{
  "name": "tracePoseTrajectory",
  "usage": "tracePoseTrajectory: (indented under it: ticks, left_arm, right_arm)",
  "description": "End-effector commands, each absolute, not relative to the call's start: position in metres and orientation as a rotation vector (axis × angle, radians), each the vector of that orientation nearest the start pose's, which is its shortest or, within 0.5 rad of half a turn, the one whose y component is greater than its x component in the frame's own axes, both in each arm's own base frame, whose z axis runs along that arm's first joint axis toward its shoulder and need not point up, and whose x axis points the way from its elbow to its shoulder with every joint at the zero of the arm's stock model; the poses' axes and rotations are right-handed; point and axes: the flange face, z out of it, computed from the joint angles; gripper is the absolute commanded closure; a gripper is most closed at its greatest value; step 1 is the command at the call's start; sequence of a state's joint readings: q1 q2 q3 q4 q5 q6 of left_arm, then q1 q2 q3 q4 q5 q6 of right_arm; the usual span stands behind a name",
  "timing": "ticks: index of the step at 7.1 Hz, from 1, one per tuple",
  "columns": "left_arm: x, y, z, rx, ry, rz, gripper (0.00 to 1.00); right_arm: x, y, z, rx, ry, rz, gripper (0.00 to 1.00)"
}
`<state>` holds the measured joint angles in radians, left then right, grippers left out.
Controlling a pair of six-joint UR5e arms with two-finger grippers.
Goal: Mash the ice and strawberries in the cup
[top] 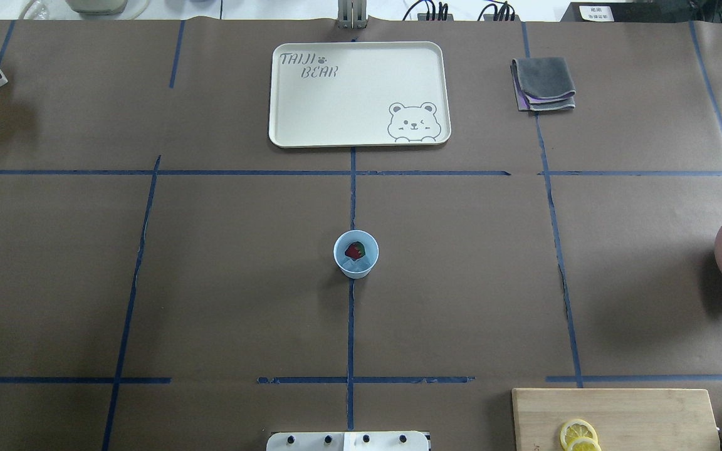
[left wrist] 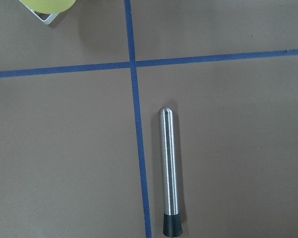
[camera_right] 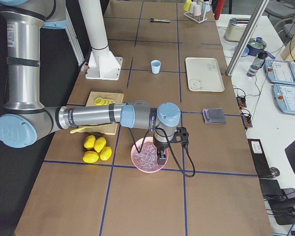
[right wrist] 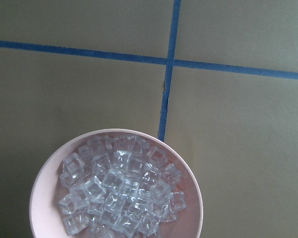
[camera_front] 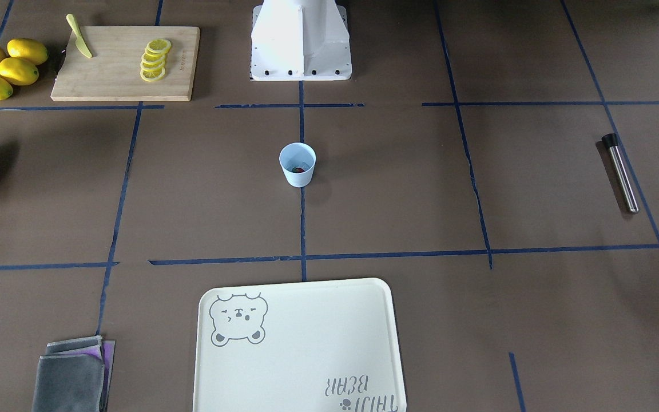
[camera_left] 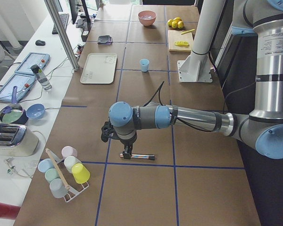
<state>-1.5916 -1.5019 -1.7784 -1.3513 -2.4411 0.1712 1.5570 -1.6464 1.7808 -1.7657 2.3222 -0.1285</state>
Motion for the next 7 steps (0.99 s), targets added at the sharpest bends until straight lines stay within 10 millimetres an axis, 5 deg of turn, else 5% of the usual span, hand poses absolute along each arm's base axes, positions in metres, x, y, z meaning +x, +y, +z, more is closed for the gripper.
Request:
tracePoseTrajectory:
  ticks: [1, 7]
  left_arm:
    - [-0.0664, -0.4520, 0.6056, 0.008, 0.870, 0.112, 0.00]
    - [-0.0664, -0.4508, 0.6033, 0.013, 0.870, 0.115, 0.00]
  right_arm:
    - [0.0539, -0.4512, 0.6174, -0.028, -0.750, -0.123, 0.00]
    - [0.0487, -0.4547, 0.6151, 0.020, -0.751, -0.146, 0.00]
